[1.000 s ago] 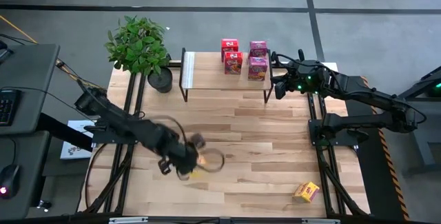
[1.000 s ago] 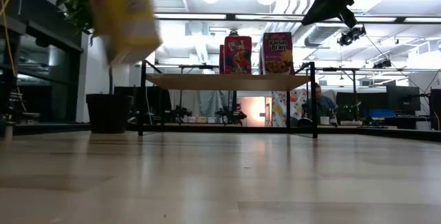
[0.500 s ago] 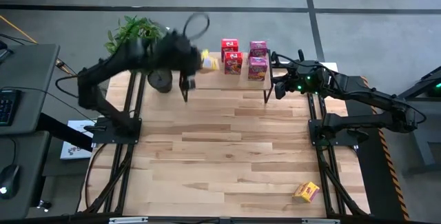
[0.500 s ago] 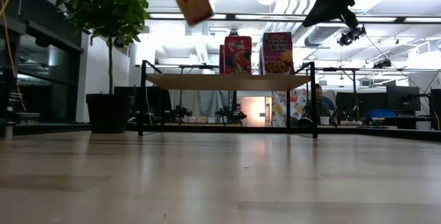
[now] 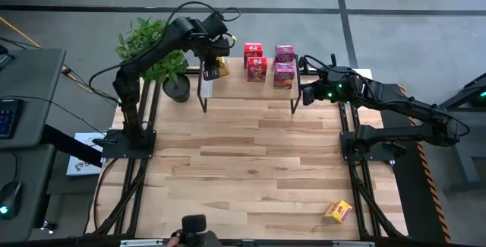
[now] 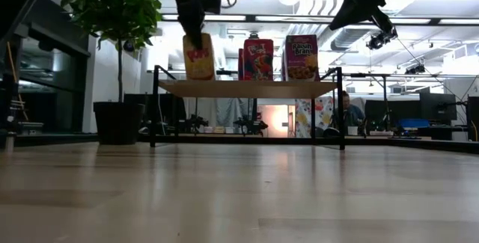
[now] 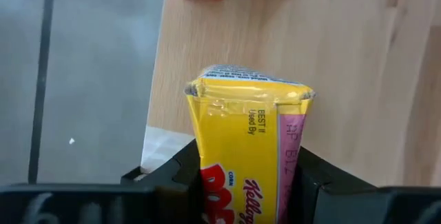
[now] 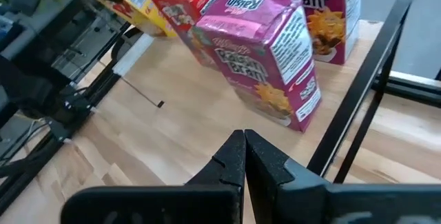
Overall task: Stack cereal on shelf
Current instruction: Put the left yellow cereal box on the shelf
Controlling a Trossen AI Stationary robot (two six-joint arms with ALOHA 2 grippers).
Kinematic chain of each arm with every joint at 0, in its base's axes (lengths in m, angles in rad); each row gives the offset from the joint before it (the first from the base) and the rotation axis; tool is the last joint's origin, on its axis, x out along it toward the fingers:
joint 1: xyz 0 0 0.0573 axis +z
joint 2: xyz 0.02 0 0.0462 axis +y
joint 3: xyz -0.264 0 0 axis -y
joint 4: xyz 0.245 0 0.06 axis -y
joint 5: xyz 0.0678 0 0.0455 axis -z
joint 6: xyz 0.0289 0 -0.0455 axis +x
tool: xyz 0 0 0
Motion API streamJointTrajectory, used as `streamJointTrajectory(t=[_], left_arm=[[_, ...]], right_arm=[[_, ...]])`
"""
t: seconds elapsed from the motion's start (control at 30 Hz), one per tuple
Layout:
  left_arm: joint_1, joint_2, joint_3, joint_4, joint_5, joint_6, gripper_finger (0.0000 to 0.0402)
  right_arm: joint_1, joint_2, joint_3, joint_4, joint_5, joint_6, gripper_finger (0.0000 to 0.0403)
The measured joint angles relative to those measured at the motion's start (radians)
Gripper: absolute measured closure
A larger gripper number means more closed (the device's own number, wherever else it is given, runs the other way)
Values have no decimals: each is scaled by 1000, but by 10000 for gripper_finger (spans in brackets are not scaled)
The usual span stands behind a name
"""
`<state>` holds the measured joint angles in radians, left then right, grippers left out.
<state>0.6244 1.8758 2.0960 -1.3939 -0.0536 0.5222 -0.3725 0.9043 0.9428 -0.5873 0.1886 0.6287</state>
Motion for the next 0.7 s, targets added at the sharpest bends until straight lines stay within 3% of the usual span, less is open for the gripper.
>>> streamJointTrajectory(t=[0.43,0.7], left_arm=[[2,31,0,50,-54,67,282],[2,31,0,92,-57,67,230]], right_arm=[[0,0,0,0,20,-5,402],[0,0,0,0,19,-10,402]])
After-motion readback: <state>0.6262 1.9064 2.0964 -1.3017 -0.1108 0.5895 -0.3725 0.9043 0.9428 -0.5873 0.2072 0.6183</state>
